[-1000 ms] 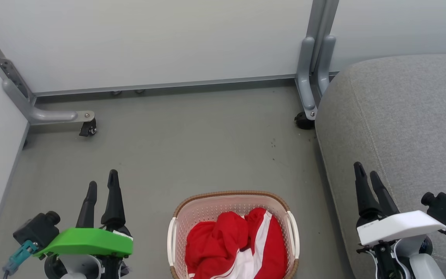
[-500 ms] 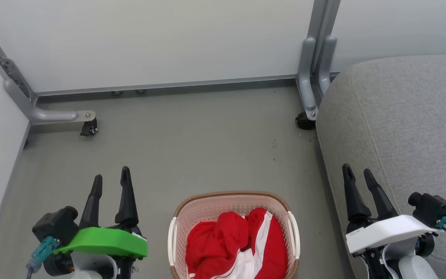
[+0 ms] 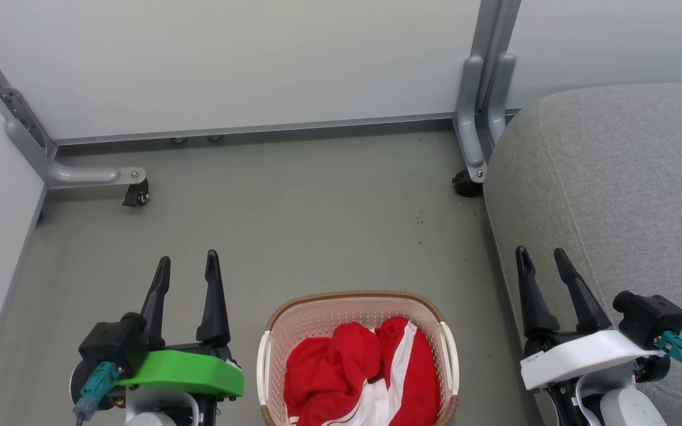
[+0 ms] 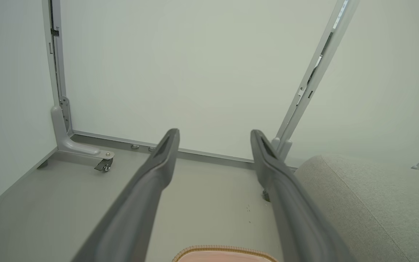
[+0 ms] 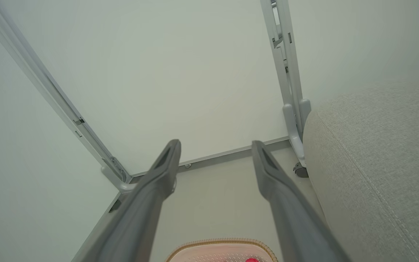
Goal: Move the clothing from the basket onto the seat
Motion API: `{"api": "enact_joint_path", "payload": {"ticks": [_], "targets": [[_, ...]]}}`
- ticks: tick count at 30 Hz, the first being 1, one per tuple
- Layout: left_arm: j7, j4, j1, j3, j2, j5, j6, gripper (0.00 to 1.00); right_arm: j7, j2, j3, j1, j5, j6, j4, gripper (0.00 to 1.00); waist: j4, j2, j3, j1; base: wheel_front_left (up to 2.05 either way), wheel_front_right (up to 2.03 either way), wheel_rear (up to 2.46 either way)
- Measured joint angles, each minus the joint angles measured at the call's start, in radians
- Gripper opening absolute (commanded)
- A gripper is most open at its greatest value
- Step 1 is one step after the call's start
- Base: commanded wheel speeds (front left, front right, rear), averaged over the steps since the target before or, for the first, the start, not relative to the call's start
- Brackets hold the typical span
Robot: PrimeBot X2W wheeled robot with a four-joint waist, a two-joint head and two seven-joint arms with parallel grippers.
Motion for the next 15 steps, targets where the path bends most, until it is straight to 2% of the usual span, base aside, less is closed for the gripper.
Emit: {"api": "enact_joint_path", "payload": {"ticks": [15], "targets": [[-0.035, -0.028, 0.0, -0.044, 0.006, 0.146, 0.032, 1.0, -0.035, 0.0, 0.014, 0.005, -0.135, 0.0, -0.022, 1.0, 0.002, 0.0, -0.001, 0.0, 0.0, 0.0, 0.0]]}}
